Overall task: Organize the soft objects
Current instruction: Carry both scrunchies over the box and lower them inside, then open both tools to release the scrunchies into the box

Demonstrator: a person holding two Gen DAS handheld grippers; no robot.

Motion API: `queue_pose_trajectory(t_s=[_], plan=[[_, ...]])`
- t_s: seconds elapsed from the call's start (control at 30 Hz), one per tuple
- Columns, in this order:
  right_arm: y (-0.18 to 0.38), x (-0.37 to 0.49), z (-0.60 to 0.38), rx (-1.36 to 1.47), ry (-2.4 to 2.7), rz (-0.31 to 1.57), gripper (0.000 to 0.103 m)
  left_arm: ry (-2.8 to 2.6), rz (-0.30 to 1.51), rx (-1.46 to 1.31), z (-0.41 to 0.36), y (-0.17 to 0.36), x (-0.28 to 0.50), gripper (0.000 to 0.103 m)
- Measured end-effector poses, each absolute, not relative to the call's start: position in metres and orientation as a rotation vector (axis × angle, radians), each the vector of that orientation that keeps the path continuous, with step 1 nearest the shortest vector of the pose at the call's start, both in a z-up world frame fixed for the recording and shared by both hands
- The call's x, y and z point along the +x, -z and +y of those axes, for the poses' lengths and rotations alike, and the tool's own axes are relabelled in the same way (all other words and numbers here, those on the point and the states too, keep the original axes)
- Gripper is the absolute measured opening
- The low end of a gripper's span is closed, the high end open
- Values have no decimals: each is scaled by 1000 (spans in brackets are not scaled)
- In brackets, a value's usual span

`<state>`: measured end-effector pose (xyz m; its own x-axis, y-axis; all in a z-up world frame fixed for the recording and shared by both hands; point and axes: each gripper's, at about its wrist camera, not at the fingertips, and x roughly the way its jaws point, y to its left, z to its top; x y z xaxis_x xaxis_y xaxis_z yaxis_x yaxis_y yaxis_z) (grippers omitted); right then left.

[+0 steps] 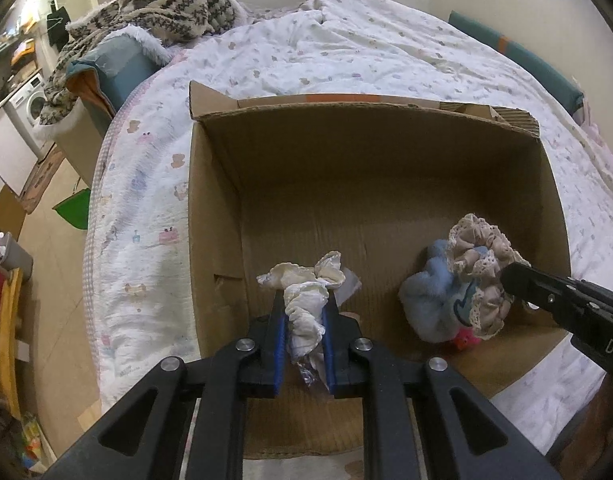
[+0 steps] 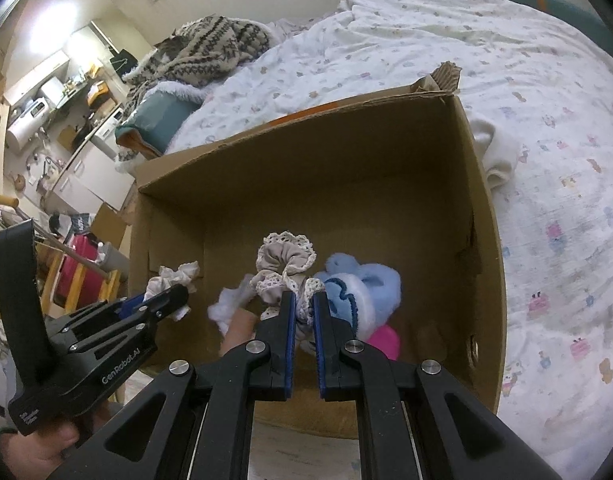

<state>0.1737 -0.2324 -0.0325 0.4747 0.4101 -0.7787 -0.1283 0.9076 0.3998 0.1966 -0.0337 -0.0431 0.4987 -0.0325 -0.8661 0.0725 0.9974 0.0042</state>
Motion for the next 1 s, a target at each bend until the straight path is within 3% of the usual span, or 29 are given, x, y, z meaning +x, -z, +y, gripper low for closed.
queue_pose_trajectory(t_s=[0.47, 0.6, 0.73, 0.83, 0.93, 0.97, 1.0], plan=[[39, 177, -237, 330, -315, 1056, 10, 85, 1034, 34, -36, 41, 193, 18], [38, 176, -239, 351, -322, 1047, 11, 75, 1032, 39, -36, 40, 192, 30], [34, 174, -243, 373, -342, 1030, 11, 60, 1008, 43, -36, 35, 189, 57], [32, 173, -247, 399, -342, 1019, 15, 57, 989, 37, -36, 30, 188, 62], [26, 170, -252, 418, -337, 991, 38, 51, 983, 25, -35, 26, 186, 64], [23, 169, -253, 421, -337, 976, 59, 47, 978, 24, -35, 24, 185, 64], [20, 167, -254, 426, -334, 958, 71, 42, 970, 24, -34, 21, 183, 64]])
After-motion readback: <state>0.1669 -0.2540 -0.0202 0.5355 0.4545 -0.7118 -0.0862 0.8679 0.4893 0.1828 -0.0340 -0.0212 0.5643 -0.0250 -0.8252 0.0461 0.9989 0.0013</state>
